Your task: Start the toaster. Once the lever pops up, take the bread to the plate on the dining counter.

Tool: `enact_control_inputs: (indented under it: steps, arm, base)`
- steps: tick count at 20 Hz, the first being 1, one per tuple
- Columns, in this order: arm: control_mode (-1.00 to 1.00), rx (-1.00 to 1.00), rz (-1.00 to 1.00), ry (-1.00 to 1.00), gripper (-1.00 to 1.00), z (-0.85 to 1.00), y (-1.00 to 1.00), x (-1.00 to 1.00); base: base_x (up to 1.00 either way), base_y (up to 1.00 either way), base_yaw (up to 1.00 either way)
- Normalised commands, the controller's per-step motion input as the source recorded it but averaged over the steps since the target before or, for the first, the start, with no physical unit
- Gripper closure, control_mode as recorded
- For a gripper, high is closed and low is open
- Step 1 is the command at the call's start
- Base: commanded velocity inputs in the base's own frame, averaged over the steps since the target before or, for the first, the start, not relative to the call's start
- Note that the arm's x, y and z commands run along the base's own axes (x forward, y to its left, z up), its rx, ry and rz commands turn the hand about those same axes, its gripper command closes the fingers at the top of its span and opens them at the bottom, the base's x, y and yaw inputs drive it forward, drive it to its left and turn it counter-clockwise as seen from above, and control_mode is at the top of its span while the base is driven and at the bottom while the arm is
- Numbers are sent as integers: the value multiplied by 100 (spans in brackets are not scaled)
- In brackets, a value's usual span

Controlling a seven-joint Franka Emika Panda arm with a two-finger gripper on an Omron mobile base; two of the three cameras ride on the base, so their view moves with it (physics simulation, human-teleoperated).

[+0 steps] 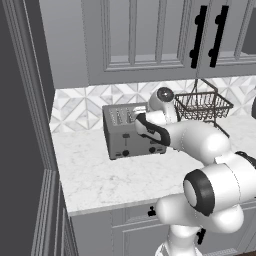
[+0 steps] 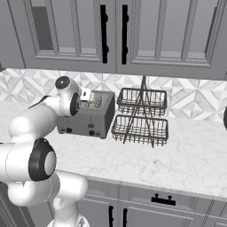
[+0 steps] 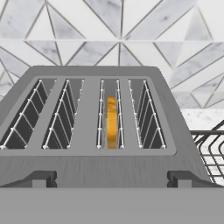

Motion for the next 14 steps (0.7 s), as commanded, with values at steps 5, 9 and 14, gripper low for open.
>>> enact_control_inputs:
  steps: [5,9,14]
  arm:
    - [-100,0,0,0,-100,0,0,0]
    - [-100,0,0,0,-100,0,0,0]
    - [-100,0,0,0,-100,0,0,0]
  base:
    - [0,0,0]
    - [0,0,0]
    - [0,0,0]
